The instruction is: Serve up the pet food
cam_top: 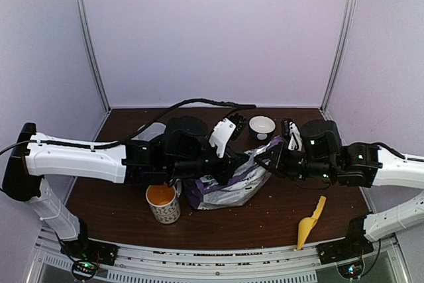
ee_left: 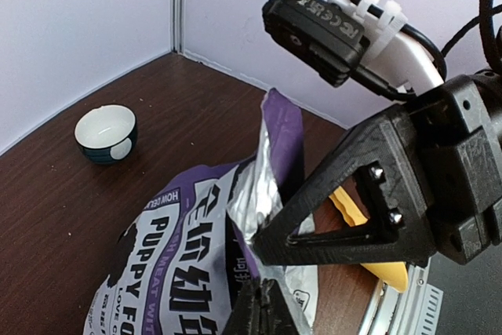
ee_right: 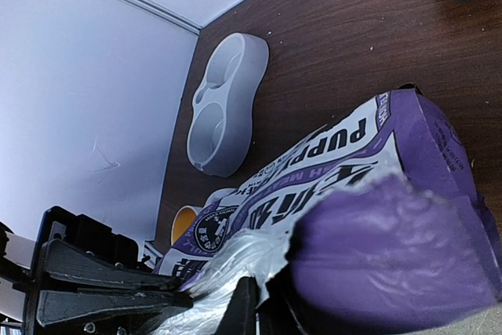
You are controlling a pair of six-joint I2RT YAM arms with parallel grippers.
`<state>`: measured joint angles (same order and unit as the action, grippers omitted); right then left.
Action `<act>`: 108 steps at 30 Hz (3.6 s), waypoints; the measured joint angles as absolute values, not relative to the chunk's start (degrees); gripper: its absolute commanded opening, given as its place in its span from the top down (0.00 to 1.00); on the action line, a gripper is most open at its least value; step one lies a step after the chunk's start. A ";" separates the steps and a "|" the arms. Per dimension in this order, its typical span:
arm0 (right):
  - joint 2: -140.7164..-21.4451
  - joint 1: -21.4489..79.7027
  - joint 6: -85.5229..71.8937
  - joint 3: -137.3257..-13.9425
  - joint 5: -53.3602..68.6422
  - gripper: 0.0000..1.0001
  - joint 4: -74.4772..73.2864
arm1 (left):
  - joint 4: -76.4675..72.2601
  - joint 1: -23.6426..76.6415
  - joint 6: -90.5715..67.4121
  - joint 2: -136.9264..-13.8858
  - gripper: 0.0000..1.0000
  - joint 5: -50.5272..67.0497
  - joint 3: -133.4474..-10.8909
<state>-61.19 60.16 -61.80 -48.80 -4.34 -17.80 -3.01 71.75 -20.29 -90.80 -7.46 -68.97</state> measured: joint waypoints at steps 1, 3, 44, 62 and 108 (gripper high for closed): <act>-61.06 60.18 -61.89 -48.60 -4.40 1.00 -17.74 | -3.01 71.77 -20.16 -90.76 1.00 -7.62 -68.88; -60.77 60.27 -61.93 -48.38 -4.69 1.00 -17.74 | -3.03 71.81 -19.99 -90.65 1.00 -7.94 -68.84; -37.30 60.90 -70.08 -33.82 -3.22 0.39 -14.81 | -5.13 69.21 -34.02 -87.59 1.00 6.63 -68.73; -45.08 69.52 -75.18 -34.39 -4.14 0.50 -4.75 | -5.78 71.02 -32.45 -87.77 1.00 9.32 -67.48; -57.47 69.60 -68.93 -45.89 -5.50 1.00 -6.50 | -8.47 70.06 -30.11 -86.13 1.00 7.55 -64.93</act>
<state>-57.47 69.60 -68.93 -45.89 -5.50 -6.50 -8.47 70.06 -30.11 -86.13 7.55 -64.93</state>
